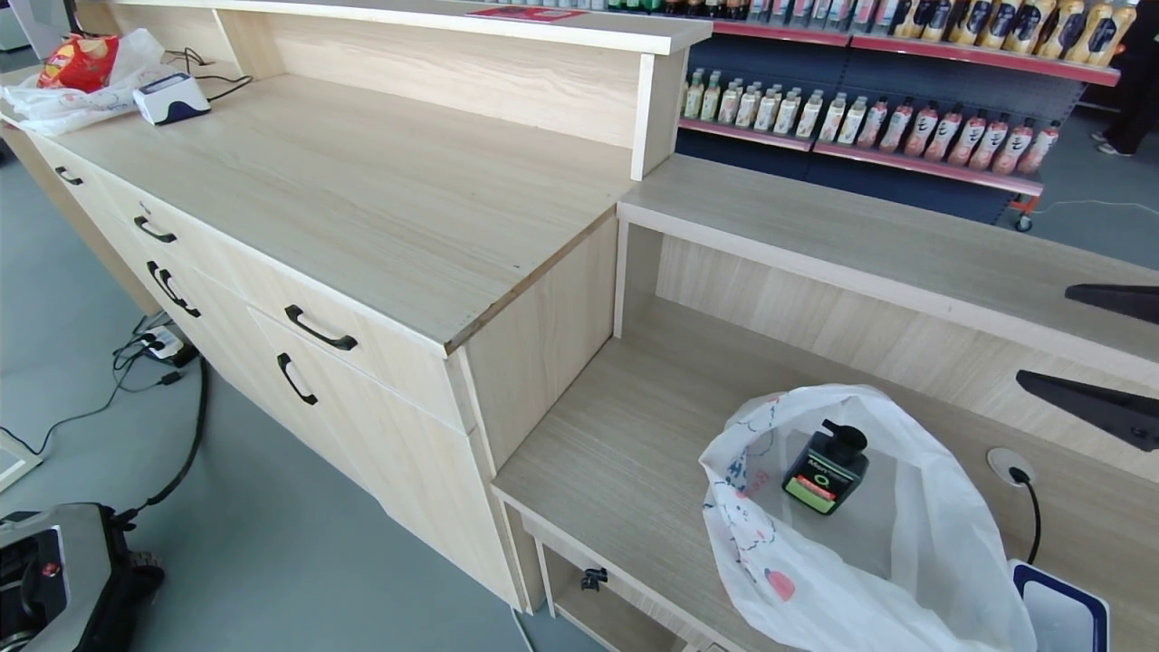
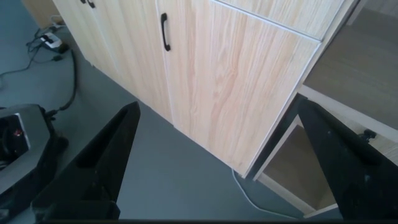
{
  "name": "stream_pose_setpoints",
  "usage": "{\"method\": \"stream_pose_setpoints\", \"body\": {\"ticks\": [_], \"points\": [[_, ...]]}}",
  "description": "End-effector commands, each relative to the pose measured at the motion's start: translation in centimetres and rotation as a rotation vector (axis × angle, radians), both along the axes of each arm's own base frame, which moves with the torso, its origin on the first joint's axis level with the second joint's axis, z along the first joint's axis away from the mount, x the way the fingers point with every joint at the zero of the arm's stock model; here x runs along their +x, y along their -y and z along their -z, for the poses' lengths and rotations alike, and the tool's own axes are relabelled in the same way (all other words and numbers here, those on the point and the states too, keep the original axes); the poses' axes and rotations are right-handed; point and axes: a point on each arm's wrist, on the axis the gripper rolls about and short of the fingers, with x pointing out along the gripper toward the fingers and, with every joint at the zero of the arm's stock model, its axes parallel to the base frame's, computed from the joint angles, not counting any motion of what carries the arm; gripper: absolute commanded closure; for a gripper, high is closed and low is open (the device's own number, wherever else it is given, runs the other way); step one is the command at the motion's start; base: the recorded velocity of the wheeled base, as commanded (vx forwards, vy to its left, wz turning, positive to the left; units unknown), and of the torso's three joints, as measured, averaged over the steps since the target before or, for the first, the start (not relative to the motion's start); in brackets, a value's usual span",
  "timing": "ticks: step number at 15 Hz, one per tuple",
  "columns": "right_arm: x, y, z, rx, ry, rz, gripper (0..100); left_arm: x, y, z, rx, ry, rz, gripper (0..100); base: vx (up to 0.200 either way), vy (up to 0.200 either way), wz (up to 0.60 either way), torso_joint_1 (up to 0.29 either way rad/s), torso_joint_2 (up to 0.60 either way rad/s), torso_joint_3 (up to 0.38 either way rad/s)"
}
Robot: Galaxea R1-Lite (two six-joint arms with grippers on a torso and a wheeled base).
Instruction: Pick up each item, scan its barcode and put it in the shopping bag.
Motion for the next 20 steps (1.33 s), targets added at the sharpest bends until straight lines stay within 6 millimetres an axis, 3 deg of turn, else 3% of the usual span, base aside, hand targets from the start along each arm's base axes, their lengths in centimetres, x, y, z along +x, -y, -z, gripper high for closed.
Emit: {"method": "stream_pose_setpoints", "body": {"ticks": [1,6,11,14,17,20], "points": [[-2.4,-0.1,-1.4,-0.034,0.085,0.046,0,0.0,0.0,0.0,-0.001,0.001,-0.001,0,0.000,0.000,-0.60,0.002,0.01,0.007],[-2.9,-0.2,-2.6,-0.072,0.162,0.059,0,0.0,0.0,0.0,-0.001,0.001,-0.001,0,0.000,0.000,-0.60,0.005,0.00,0.000],[-3.6,-0.3,-5.3,-0.037,0.145,0.402,0,0.0,0.0,0.0,-0.001,0.001,-0.001,0,0.000,0.000,-0.60,0.001,0.00,0.003],[-3.2,0.5,-4.8,-0.033,-0.005,0.674,0,0.0,0.0,0.0,-0.001,0.001,-0.001,0,0.000,0.000,-0.60,0.002,0.00,0.002],[-2.2,1.2,-4.4,0.023,-0.111,0.793,0,0.0,0.0,0.0,-0.001,0.001,-0.001,0,0.000,0.000,-0.60,0.001,0.00,0.002],[0.3,2.3,-1.3,0.153,-0.299,0.825,0,0.0,0.0,0.0,-0.001,0.001,-0.001,0,0.000,0.000,-0.20,-0.001,0.00,0.002]]}}
